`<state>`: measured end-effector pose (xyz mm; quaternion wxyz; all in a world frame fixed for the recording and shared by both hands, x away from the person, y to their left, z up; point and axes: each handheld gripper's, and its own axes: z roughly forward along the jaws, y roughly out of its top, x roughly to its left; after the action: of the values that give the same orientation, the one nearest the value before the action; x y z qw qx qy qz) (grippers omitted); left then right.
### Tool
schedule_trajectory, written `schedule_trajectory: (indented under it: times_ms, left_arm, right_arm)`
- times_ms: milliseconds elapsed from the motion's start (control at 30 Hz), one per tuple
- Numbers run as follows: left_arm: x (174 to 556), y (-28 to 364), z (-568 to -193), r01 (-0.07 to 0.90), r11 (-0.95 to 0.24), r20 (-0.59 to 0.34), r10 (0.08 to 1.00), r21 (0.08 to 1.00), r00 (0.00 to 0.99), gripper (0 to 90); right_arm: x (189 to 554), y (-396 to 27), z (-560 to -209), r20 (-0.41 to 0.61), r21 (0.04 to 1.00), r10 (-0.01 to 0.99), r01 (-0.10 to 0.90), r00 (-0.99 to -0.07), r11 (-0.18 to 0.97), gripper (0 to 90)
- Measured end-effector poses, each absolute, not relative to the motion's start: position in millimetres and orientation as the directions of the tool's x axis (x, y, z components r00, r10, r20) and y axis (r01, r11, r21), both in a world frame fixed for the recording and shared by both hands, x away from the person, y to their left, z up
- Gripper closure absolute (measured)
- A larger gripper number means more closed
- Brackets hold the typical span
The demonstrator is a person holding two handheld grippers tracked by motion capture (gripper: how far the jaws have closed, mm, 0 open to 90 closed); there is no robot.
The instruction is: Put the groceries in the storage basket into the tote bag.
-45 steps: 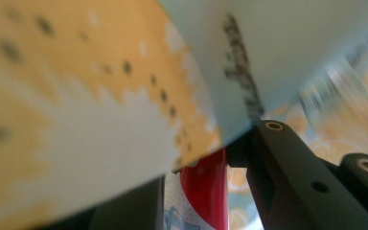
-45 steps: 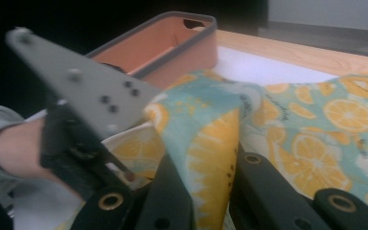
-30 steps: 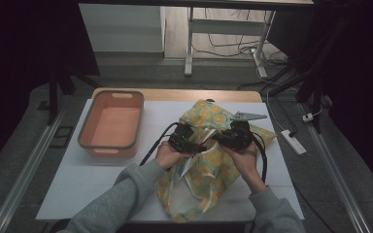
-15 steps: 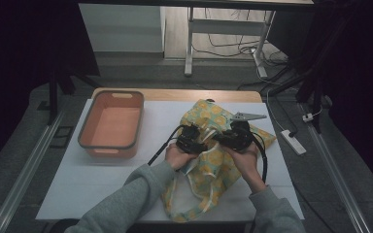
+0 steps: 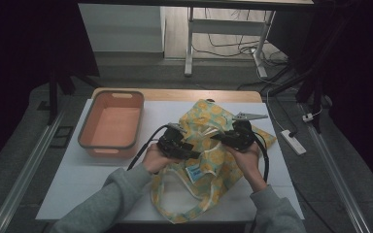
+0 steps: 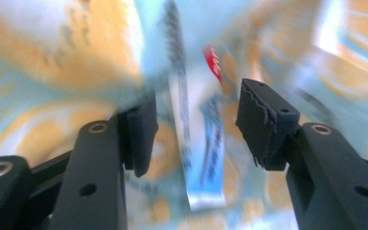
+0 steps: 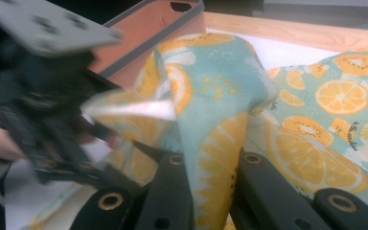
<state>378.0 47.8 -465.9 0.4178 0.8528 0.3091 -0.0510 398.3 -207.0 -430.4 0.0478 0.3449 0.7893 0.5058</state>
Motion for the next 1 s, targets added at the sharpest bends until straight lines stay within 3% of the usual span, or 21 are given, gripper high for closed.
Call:
schedule_trajectory:
  times_ms: [133, 467, 1000]
  left_arm:
    - [359, 73, -453, 0.513, -0.491, -0.267, 0.486, 0.704, 0.832, 44.1]
    - [347, 134, -446, 0.507, -0.459, -0.217, 0.547, 0.73, 0.809, 42.5]
    - [356, 162, -458, 0.549, -0.457, -0.202, 0.611, 0.7, 0.765, 40.3]
  right_arm:
    - [398, -207, -432, 0.268, 0.826, 0.593, 0.498, -0.759, 0.264, 88.3]
    - [394, -205, -444, 0.265, 0.802, 0.581, 0.51, -0.77, 0.31, 88.1]
    - [385, -211, -450, 0.219, 0.804, 0.582, 0.483, -0.783, 0.347, 87.8]
